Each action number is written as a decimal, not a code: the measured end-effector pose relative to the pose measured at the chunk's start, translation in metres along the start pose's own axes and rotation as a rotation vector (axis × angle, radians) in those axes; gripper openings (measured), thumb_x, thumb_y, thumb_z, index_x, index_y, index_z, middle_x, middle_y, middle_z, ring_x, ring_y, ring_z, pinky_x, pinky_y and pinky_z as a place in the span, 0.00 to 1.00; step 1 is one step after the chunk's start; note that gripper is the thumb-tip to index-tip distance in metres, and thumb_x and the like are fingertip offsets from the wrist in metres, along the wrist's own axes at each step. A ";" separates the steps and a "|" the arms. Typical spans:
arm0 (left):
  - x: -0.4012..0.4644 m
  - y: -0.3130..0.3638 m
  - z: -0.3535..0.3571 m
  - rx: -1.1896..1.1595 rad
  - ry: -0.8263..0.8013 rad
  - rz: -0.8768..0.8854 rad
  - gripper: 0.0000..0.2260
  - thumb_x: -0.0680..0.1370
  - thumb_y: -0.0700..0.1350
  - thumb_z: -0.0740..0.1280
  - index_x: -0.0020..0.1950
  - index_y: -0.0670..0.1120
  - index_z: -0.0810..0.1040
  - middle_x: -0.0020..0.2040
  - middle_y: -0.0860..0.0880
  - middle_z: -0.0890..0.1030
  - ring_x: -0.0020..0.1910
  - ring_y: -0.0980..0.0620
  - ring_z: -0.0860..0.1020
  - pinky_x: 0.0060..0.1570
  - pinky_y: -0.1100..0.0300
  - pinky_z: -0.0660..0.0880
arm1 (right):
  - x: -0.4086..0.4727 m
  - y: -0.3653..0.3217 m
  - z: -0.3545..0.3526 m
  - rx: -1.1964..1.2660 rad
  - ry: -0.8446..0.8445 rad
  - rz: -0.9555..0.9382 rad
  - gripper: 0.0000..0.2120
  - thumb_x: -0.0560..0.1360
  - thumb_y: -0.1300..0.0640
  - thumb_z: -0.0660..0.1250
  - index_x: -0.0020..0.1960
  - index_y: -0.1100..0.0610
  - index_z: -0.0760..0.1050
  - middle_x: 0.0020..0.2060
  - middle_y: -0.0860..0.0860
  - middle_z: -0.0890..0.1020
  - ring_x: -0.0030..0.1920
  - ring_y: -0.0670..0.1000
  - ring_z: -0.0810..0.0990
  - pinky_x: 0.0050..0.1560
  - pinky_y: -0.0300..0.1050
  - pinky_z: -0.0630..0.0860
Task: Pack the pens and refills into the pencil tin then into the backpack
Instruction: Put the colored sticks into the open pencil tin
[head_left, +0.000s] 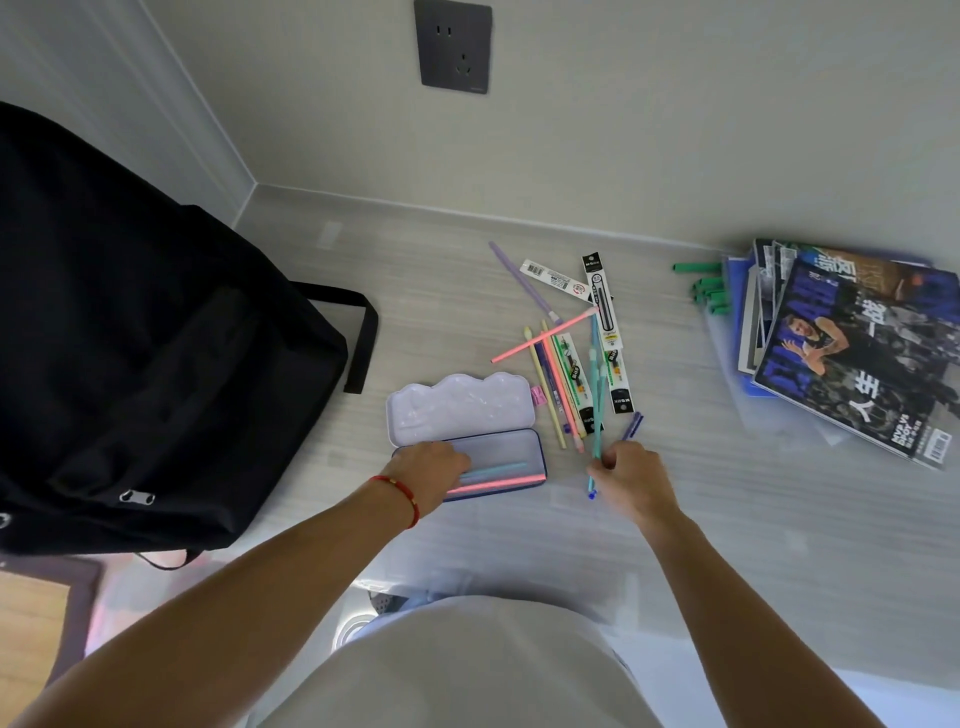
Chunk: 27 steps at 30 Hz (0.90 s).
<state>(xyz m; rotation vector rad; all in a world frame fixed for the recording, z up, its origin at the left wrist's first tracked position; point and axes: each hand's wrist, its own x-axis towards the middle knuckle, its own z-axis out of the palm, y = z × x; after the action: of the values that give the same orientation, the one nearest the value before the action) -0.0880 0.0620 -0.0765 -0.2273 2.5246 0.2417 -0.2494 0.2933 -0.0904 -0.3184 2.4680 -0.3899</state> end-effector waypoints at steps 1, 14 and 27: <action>0.001 0.001 0.001 -0.016 0.014 -0.006 0.08 0.81 0.43 0.61 0.58 0.46 0.76 0.55 0.44 0.79 0.54 0.41 0.79 0.51 0.46 0.79 | -0.003 0.005 0.000 0.040 -0.017 -0.019 0.12 0.79 0.52 0.67 0.39 0.56 0.76 0.32 0.50 0.80 0.33 0.50 0.79 0.29 0.42 0.70; -0.001 0.009 0.016 -0.352 0.166 0.038 0.15 0.78 0.35 0.65 0.59 0.50 0.81 0.52 0.46 0.81 0.51 0.44 0.80 0.55 0.53 0.80 | -0.042 0.036 -0.017 0.348 -0.096 -0.232 0.06 0.82 0.55 0.65 0.48 0.56 0.75 0.37 0.51 0.83 0.29 0.53 0.83 0.26 0.42 0.79; -0.043 -0.023 0.017 -0.968 0.596 -0.190 0.27 0.76 0.40 0.68 0.72 0.58 0.66 0.66 0.54 0.68 0.51 0.54 0.79 0.47 0.59 0.82 | -0.028 -0.029 -0.014 -0.090 -0.350 -0.485 0.06 0.82 0.57 0.63 0.47 0.53 0.75 0.37 0.51 0.83 0.28 0.50 0.84 0.29 0.44 0.79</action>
<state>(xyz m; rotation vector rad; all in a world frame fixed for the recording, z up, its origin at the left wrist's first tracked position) -0.0394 0.0484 -0.0684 -1.0288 2.6918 1.4941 -0.2324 0.2775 -0.0546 -0.9467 2.0508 -0.3810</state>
